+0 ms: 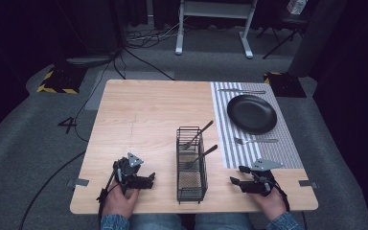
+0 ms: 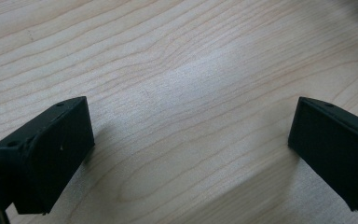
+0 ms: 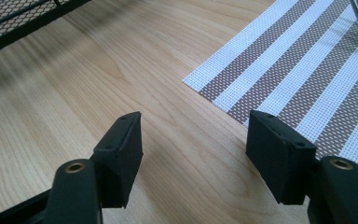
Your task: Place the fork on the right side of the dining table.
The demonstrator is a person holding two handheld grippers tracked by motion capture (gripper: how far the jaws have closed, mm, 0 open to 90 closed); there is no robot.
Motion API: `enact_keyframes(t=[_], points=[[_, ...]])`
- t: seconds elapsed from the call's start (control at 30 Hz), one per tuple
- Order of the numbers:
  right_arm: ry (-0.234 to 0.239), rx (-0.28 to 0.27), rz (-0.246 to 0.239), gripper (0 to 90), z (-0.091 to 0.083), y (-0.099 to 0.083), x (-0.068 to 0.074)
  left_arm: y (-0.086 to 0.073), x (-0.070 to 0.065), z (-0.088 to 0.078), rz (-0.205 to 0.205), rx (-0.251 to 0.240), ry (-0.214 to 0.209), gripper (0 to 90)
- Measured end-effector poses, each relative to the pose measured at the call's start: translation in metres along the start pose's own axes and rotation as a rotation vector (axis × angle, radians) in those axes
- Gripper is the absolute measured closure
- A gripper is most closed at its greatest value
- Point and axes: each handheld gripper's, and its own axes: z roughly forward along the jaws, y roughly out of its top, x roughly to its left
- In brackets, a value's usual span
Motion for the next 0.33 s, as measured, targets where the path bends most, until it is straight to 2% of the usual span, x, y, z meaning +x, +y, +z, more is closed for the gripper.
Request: enact_keyframes(t=[0.07, 0.1, 0.17, 0.33], points=[[-0.016, 0.005, -0.017, 34.9, 0.0004, -0.0001, 0.0018, -0.0001, -0.0003, 0.0002, -0.003, -0.003, 0.001, 0.2], [-0.027, 0.012, -0.04, 33.8, 0.001, 0.0, 0.0039, -0.0002, -0.0004, 0.0001, -0.004, -0.002, 0.001, 0.2], [-0.054, 0.02, -0.071, 26.9, 0.0022, 0.0002, 0.0079, -0.0002, -0.0004, 0.0001, -0.004, -0.002, 0.001, 0.2], [-0.078, 0.039, -0.032, 16.3, 0.004, 0.001, 0.0065, -0.0002, -0.0004, 0.0, -0.004, -0.002, 0.001, 0.2]])
